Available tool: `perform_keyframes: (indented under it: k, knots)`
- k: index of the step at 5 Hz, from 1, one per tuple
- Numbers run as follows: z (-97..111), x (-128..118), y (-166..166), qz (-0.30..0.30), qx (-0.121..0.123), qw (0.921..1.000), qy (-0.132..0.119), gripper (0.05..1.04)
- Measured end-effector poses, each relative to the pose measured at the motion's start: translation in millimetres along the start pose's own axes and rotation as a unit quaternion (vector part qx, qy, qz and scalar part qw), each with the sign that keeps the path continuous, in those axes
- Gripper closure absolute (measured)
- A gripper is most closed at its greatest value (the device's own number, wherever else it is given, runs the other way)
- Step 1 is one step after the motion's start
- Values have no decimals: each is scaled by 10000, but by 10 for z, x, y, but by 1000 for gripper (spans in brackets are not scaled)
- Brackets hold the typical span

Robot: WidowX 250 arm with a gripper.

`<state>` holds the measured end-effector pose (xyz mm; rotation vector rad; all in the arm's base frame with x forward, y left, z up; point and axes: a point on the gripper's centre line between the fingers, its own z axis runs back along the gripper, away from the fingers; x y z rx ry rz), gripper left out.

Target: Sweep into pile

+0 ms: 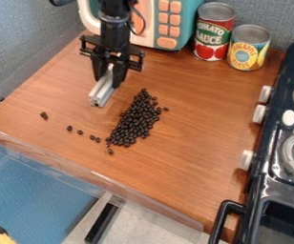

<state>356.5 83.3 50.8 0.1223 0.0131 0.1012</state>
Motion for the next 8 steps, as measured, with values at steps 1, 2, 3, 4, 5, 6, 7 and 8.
perform_keyframes:
  k: [1, 2, 3, 4, 5, 6, 7, 8]
  knots:
    - [67, 136, 143, -6, 84, 9997, -246, 700]
    - [-111, 240, 205, -115, 146, 9996, -219, 700]
    - [-220, 391, 238, -213, 219, 9993, -211, 700]
    - [-332, 475, 284, -249, 370, 9989, -141, 700]
    - [-345, 522, 315, -284, 477, 9984, -143, 638]
    - [-324, 526, 329, -355, 523, 9980, -68, 320]
    - [-323, 541, 256, -488, 295, 9983, -123, 84]
    - [-235, 591, 186, -634, 41, 9974, -345, 76]
